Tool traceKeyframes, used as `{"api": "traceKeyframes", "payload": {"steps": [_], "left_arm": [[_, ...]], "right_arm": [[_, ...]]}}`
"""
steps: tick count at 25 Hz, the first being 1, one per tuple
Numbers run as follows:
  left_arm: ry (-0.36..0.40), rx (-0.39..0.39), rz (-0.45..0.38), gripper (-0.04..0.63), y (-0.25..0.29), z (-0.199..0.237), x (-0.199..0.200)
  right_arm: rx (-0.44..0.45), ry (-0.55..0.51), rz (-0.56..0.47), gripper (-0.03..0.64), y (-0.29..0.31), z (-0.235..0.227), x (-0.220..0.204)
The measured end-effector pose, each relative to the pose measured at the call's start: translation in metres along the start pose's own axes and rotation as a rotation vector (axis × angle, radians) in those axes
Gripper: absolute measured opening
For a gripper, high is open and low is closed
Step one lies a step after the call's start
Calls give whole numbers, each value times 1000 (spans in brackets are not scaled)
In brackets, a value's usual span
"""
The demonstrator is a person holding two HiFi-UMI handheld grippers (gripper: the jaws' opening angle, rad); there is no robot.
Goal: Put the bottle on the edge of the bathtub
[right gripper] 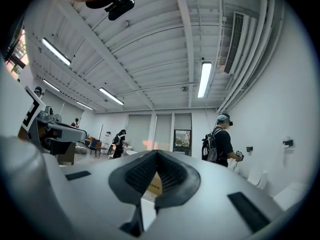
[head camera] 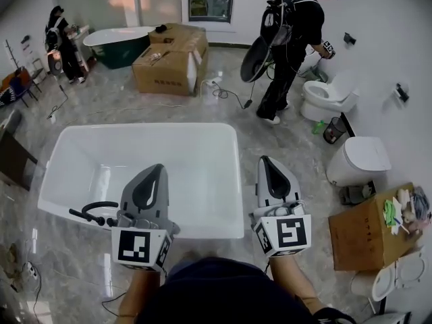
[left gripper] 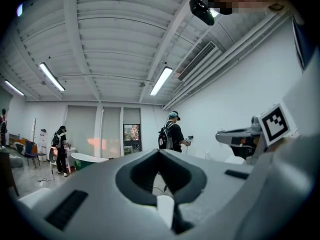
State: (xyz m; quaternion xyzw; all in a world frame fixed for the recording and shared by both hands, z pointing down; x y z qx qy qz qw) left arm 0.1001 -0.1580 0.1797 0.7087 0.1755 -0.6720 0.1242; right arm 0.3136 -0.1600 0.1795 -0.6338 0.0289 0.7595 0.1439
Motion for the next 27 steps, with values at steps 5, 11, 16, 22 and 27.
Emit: {"api": "traceKeyframes", "payload": {"steps": [5, 11, 16, 22, 27], "left_arm": [[0, 35, 6, 0, -11, -10, -9], [8, 76, 7, 0, -23, -12, -10], [3, 106, 11, 0, -29, -11, -13], [-11, 127, 22, 2, -29, -7, -23], [-10, 125, 17, 0, -25, -3, -23]], "right_arm": [[71, 8, -20, 15, -4, 9, -7], [126, 40, -36, 15, -3, 19, -10], [158, 40, -49, 15, -2, 24, -9], [173, 42, -46, 15, 1, 24, -13], [178, 41, -54, 15, 6, 27, -14]]}}
Point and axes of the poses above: the fingertips, and each gripper's own axes: y forward along the fingers, z to its left, x out of its top, the point moved 1 cm from there along -y, backward along the fingers, and after that the axes turned 4 degrees about -y, right-handed, at the moved point
